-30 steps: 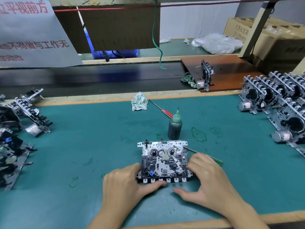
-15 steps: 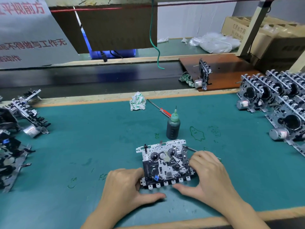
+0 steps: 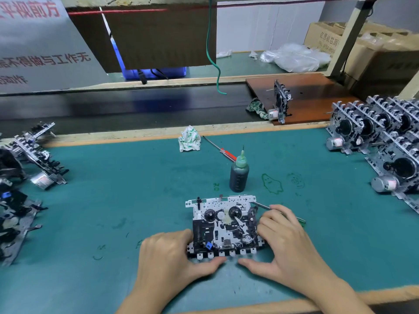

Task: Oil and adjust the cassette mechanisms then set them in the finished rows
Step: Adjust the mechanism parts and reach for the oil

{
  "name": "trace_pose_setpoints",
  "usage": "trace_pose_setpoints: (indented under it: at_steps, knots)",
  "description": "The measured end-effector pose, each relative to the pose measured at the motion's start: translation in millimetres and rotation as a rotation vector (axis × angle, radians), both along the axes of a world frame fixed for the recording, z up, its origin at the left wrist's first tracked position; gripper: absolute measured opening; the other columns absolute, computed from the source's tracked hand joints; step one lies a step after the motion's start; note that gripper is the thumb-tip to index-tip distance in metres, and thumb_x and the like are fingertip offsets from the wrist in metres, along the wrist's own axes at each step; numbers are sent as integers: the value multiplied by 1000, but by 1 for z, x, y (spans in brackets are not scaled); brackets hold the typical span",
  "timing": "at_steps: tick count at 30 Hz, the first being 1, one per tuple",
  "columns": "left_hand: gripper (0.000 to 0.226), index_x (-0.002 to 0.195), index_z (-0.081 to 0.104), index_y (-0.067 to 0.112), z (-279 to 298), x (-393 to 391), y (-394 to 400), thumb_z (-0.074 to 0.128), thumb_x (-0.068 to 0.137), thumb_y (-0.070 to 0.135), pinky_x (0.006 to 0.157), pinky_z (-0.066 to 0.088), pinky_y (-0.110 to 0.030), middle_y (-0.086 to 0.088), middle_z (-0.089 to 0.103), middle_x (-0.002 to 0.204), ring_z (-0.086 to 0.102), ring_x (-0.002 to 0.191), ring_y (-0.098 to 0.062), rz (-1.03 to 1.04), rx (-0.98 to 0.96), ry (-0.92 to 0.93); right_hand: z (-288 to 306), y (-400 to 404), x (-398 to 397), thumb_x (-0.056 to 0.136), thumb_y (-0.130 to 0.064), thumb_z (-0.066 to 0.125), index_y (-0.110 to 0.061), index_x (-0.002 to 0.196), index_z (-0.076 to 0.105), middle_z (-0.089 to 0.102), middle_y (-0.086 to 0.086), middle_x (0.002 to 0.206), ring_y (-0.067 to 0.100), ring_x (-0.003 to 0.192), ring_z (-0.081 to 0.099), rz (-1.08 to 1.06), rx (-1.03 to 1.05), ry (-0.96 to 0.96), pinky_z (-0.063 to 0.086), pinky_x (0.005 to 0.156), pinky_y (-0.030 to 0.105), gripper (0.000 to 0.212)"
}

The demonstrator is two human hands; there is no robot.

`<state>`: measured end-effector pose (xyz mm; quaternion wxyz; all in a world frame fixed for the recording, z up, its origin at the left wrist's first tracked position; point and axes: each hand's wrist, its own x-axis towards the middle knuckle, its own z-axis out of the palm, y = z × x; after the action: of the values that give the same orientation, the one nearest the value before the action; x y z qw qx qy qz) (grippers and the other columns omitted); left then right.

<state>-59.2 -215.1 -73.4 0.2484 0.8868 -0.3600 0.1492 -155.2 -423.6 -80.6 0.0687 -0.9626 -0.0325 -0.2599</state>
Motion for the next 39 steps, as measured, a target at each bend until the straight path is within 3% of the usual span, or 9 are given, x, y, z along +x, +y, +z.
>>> trace_pose_setpoints:
  at_steps: [5, 8, 13, 17, 21, 29, 34, 39]
  knots:
    - [65, 41, 37, 15, 0, 2, 0, 56, 59, 74, 34, 29, -20, 1, 33, 33, 38, 28, -19, 30, -1, -35, 1, 1, -1, 68, -59, 67, -12, 59, 51, 47, -2, 64, 19, 67, 46, 59, 62, 32, 37, 92, 29, 50]
    - [70, 43, 38, 13, 1, 7, 3, 53, 60, 79, 33, 31, -22, 3, 34, 35, 37, 31, -19, -61, 8, 2, 0, 2, -2, 72, -53, 64, -13, 58, 51, 47, -4, 63, 19, 66, 46, 29, 46, 7, 40, 85, 30, 45]
    - [56, 52, 42, 19, 1, 11, 13, 62, 55, 71, 38, 34, -21, 12, 40, 43, 38, 38, -6, -200, 20, 87, -1, 2, -3, 76, -54, 56, -14, 60, 53, 50, -6, 63, 20, 67, 53, -49, -22, 8, 37, 85, 32, 44]
    - [49, 49, 41, 15, -2, 8, 12, 59, 66, 57, 36, 31, -17, 8, 39, 40, 39, 34, -14, -168, 29, 12, 1, 3, -2, 74, -52, 60, -16, 60, 46, 45, -6, 63, 19, 68, 46, -21, 57, 25, 37, 78, 28, 42]
    - [48, 51, 41, 14, -3, 6, 11, 55, 70, 55, 37, 29, -17, 6, 38, 40, 39, 33, -18, -138, 49, -30, 2, 1, 0, 71, -52, 64, -12, 57, 47, 45, -2, 61, 20, 64, 44, 36, 96, 20, 38, 85, 28, 46]
    - [62, 52, 45, 16, 3, 6, 8, 56, 57, 77, 35, 33, -22, 9, 39, 41, 41, 35, -10, -137, 53, 42, 0, 2, 0, 76, -54, 59, -14, 58, 49, 49, -4, 62, 21, 66, 49, -17, 27, 21, 39, 78, 31, 44]
    - [57, 48, 35, 19, 0, -1, -1, 55, 58, 72, 32, 36, -22, 2, 38, 34, 41, 29, -20, 0, -16, 22, 3, 5, 1, 72, -52, 63, -13, 56, 48, 45, -3, 59, 19, 63, 44, -4, 93, 14, 39, 80, 30, 44]
    - [64, 46, 42, 15, 1, 1, 0, 53, 59, 76, 31, 36, -22, 3, 39, 34, 41, 30, -19, 0, -23, 59, 4, 4, 0, 69, -52, 67, -14, 56, 47, 43, -4, 59, 14, 64, 37, 47, 118, 36, 38, 83, 25, 45]
